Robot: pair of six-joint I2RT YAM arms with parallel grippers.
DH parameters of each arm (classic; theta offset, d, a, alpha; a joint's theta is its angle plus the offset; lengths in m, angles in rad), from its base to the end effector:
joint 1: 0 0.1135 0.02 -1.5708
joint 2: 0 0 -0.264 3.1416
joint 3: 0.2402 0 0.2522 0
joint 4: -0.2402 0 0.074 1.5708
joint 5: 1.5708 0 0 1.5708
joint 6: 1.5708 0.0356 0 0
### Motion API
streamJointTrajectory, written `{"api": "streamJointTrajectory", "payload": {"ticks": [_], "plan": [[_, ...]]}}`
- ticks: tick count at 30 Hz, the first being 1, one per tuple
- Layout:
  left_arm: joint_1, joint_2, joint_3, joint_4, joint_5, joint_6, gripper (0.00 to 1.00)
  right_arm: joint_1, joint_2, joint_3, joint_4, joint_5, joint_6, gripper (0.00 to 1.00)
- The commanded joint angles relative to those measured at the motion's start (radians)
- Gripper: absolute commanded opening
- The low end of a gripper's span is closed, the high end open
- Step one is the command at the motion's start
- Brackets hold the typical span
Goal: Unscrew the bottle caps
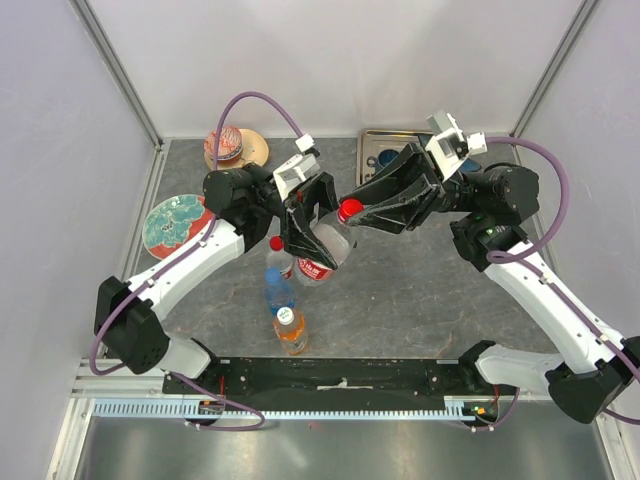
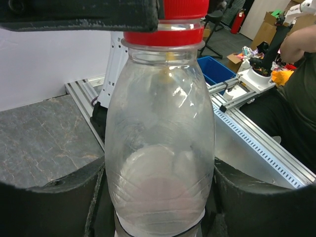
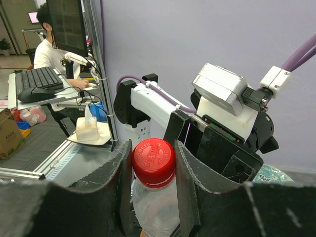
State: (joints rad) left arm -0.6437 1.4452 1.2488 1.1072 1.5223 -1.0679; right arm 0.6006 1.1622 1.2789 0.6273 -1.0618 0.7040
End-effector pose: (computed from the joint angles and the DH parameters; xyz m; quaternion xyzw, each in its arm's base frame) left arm 0.2069 -0.1997 0.4463 0.5885 0.3667 -0.6638 0.2803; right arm 0.1628 0.1492 0.5057 -0.4451 0.3699 0.6410 0.5041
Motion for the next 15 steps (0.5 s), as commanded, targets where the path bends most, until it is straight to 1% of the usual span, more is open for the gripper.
{"api": "streamJointTrajectory", "payload": {"ticks": [1, 3, 6, 7, 9, 10, 11, 14, 15], "plan": [[0.022, 0.023, 0.054, -0.009, -0.128, -0.075, 0.38, 0.057, -0.036, 0.011, -0.049, -0.213, 0.086, 0.00], [0.022, 0.030, 0.061, -0.001, -0.126, -0.089, 0.38, 0.077, -0.041, 0.026, -0.032, -0.228, 0.101, 0.00], [0.022, 0.058, 0.087, 0.057, -0.125, -0.148, 0.38, 0.106, -0.032, 0.063, -0.021, -0.224, 0.114, 0.00], [0.022, 0.070, 0.096, 0.100, -0.126, -0.167, 0.38, 0.116, -0.023, 0.075, -0.003, -0.225, 0.126, 0.00], [0.022, 0.093, 0.127, 0.149, -0.126, -0.239, 0.38, 0.148, 0.011, 0.105, 0.085, -0.234, 0.205, 0.00], [0.022, 0.119, 0.138, 0.225, -0.129, -0.274, 0.38, 0.151, 0.019, 0.111, 0.100, -0.245, 0.219, 0.00], [0.022, 0.132, 0.147, 0.264, -0.128, -0.344, 0.38, 0.153, 0.024, 0.114, 0.100, -0.251, 0.221, 0.00], [0.024, 0.164, 0.178, 0.325, -0.117, -0.412, 0.38, 0.151, 0.010, 0.123, -0.001, -0.245, 0.129, 0.00], [0.027, 0.165, 0.176, 0.322, -0.114, -0.412, 0.37, 0.149, 0.002, 0.129, -0.124, -0.236, 0.073, 0.00]]}}
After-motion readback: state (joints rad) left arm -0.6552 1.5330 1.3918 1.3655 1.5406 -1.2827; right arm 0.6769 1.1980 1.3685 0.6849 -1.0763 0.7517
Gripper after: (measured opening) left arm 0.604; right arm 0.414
